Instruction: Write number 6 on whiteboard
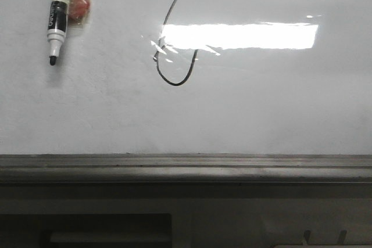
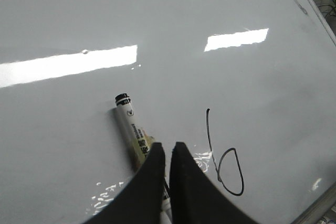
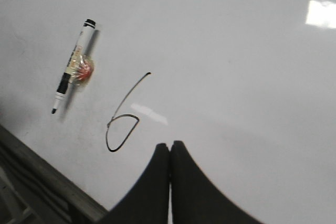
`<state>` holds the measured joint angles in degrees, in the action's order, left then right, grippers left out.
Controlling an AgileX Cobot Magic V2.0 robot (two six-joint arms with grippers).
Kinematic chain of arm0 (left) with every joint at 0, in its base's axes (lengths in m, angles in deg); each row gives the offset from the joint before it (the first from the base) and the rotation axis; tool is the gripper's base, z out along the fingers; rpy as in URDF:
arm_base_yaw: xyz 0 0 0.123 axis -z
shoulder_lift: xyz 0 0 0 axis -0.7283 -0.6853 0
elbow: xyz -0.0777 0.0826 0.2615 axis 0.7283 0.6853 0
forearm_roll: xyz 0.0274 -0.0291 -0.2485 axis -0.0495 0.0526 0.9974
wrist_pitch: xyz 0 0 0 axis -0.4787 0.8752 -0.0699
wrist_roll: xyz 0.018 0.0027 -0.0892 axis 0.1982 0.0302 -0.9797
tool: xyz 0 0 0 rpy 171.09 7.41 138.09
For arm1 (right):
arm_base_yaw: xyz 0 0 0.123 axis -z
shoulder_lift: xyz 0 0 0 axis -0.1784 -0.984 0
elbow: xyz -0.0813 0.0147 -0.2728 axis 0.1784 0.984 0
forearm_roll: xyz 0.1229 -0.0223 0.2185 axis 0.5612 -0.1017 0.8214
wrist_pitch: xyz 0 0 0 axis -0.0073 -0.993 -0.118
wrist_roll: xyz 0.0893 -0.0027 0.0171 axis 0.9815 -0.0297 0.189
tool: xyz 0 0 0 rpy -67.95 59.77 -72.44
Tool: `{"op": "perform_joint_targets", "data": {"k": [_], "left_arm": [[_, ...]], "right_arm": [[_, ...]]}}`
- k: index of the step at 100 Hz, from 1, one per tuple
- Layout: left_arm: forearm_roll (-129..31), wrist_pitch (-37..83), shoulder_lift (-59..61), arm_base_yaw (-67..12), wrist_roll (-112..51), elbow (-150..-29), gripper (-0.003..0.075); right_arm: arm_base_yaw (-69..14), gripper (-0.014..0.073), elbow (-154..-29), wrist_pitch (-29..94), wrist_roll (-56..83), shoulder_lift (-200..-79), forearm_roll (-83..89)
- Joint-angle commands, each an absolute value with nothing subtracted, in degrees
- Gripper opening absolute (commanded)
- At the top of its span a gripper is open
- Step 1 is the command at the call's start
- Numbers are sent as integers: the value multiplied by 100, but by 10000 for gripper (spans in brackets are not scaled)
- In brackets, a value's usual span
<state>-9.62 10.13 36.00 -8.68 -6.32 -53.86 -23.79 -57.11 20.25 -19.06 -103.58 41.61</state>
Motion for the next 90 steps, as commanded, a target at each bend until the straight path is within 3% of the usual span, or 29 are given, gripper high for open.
{"op": "perform_joint_targets", "data": {"k": [1, 29, 90], "left_arm": [[-992, 899, 4046, -878, -634, -5251, -20], [-827, 742, 5205, -878, -634, -4696, -20], [-779, 469, 5254, -878, -644, -4632, -20]], "right_arm": [[-2348, -65, -5419, 2746, -2020, -9849, 4347], [-2348, -65, -4585, 3030, -2020, -8882, 4347], [-2348, -65, -4405, 3144, -2020, -8882, 4347]]}}
